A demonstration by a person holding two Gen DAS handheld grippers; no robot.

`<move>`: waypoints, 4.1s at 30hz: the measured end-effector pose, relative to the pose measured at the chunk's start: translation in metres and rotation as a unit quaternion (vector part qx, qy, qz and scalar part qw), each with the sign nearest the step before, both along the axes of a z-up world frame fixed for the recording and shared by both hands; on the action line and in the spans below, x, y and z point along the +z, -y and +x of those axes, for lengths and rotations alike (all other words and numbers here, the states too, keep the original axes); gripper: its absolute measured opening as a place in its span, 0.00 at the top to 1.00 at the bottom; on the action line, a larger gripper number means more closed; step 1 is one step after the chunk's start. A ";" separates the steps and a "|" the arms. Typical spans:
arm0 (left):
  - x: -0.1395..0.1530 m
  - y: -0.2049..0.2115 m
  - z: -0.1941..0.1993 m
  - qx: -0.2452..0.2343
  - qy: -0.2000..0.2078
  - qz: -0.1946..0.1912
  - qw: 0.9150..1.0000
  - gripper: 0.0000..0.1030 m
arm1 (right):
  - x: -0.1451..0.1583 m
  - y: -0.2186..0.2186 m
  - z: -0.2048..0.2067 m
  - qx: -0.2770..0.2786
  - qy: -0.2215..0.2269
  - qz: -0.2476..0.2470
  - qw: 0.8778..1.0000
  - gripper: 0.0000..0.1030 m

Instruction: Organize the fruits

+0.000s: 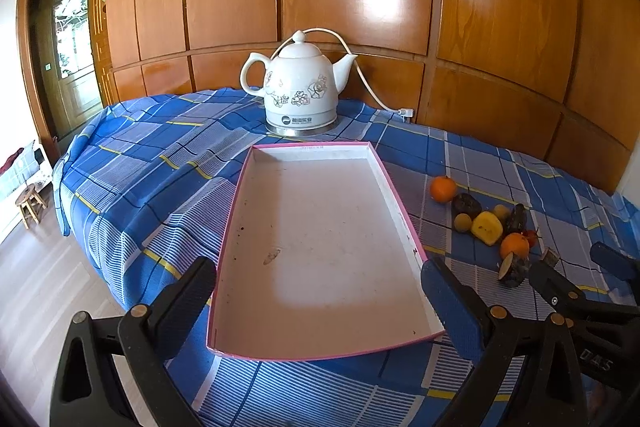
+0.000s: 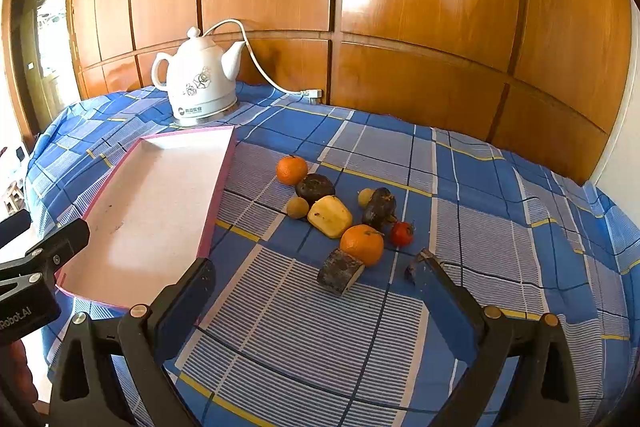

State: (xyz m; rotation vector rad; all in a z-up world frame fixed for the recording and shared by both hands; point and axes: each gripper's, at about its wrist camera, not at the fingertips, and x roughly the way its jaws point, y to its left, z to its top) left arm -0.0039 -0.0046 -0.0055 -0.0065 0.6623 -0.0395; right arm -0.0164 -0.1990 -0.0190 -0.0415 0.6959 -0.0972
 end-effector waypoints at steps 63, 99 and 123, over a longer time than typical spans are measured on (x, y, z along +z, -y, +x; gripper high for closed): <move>-0.008 0.025 0.003 -0.080 -0.037 -0.027 0.996 0.00 | 0.024 0.071 0.018 0.007 -0.002 0.028 1.000 0.01; -0.081 0.190 0.081 -0.295 -0.202 -0.024 0.934 0.74 | -0.032 0.166 0.085 0.015 -0.172 0.123 0.977 0.21; -0.024 0.025 0.124 -0.087 -0.111 -0.067 0.988 0.73 | -0.067 0.087 0.109 0.139 -0.183 0.039 0.973 0.53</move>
